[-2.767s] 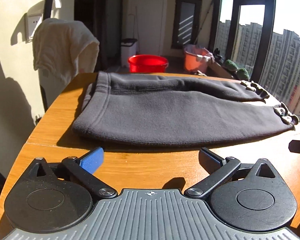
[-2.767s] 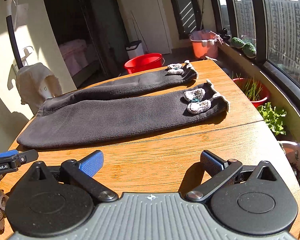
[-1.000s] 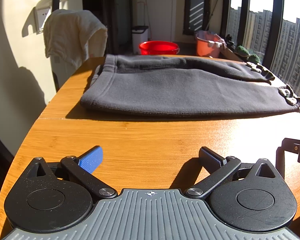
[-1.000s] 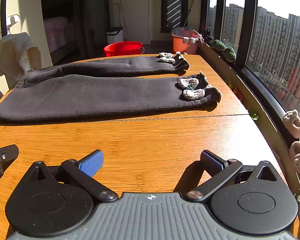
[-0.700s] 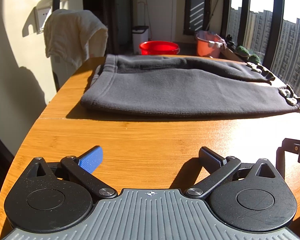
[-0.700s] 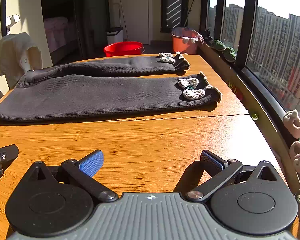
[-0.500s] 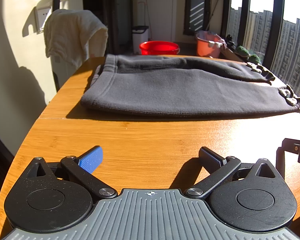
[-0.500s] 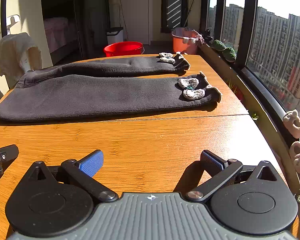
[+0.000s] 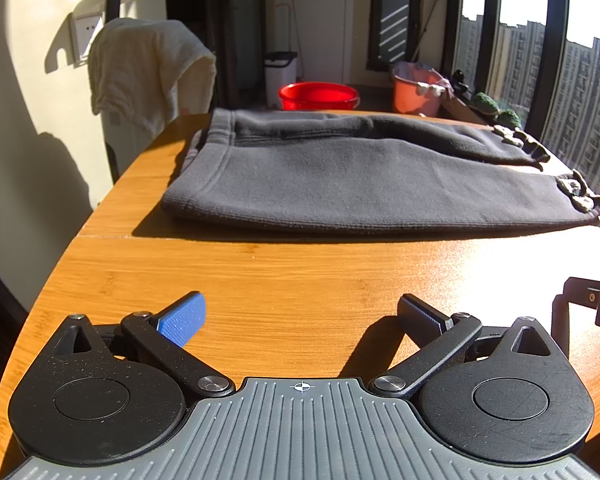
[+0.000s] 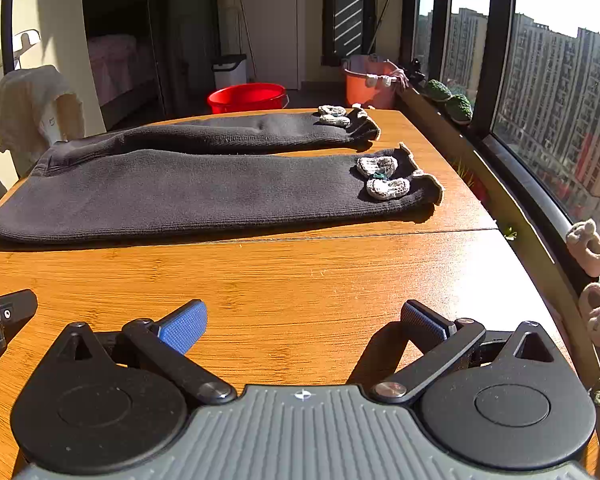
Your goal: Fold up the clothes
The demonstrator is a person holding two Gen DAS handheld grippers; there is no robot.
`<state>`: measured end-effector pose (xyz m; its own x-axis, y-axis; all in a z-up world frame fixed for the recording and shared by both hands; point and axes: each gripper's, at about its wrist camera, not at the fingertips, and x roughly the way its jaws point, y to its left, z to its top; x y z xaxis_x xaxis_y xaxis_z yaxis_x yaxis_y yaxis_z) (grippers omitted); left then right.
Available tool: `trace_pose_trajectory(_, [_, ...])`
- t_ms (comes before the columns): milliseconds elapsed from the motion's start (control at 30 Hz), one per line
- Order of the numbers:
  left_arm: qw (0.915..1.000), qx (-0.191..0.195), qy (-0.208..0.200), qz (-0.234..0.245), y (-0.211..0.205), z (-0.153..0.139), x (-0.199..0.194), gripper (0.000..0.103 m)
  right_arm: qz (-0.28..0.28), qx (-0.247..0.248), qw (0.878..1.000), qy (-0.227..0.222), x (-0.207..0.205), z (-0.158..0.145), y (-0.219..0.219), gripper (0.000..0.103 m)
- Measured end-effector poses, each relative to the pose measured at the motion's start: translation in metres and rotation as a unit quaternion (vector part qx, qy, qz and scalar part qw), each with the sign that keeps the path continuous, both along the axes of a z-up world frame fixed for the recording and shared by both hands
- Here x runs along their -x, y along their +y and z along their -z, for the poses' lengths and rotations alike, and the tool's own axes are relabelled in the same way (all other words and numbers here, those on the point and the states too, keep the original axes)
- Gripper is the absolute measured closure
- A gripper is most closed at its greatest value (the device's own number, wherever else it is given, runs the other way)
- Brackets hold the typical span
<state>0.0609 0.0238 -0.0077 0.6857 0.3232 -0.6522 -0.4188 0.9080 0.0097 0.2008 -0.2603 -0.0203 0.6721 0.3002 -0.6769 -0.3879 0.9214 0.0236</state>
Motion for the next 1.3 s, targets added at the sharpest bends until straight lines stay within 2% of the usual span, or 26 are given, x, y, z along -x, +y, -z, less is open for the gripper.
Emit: trace_pose_trajectory(1300, [1.0000, -0.002, 0.001, -0.008, -0.0030, -0.0005, 0.0002, 0.000, 0.000, 0.000, 1.000, 0.000, 0.0000, -0.0008, -0.0006, 0.000])
